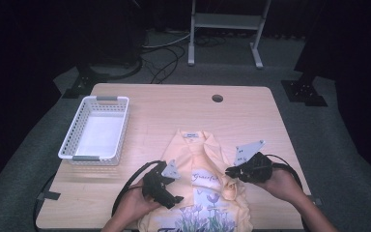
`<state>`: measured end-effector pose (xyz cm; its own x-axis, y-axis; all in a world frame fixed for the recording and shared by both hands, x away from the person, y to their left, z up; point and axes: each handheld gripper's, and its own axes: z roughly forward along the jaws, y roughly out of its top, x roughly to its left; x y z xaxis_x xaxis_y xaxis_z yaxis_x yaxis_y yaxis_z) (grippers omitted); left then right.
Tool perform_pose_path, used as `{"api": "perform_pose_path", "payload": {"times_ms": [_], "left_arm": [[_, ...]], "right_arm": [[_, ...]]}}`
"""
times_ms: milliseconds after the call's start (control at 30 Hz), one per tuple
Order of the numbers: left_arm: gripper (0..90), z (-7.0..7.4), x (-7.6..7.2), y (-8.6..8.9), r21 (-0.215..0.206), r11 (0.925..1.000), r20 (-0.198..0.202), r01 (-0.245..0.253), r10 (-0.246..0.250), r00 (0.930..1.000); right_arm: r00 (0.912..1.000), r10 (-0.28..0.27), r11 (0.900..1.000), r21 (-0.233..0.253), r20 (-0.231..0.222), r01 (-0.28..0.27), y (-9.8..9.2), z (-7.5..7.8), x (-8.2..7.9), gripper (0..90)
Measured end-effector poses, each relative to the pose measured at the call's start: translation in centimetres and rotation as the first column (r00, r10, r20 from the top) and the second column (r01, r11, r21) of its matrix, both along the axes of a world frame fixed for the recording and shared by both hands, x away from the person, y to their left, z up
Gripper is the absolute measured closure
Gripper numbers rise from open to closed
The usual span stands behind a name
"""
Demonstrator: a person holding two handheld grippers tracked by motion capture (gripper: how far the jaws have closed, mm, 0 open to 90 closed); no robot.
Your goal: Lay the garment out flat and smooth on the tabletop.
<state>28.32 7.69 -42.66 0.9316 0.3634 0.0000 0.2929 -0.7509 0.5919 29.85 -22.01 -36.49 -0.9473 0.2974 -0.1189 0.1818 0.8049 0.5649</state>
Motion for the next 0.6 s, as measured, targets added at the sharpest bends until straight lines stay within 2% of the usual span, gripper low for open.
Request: {"api": "perform_pose_path", "payload": {"times_ms": [600], "left_arm": [[16.7,0.1,0.1,0.0,0.010,0.9999,-0.003,0.005,-0.005,1.0000]], "right_arm": [[0.9975,-0.069,0.998,-0.004,0.017,0.069,-3.1,0.7,-0.1,85.9]]}}
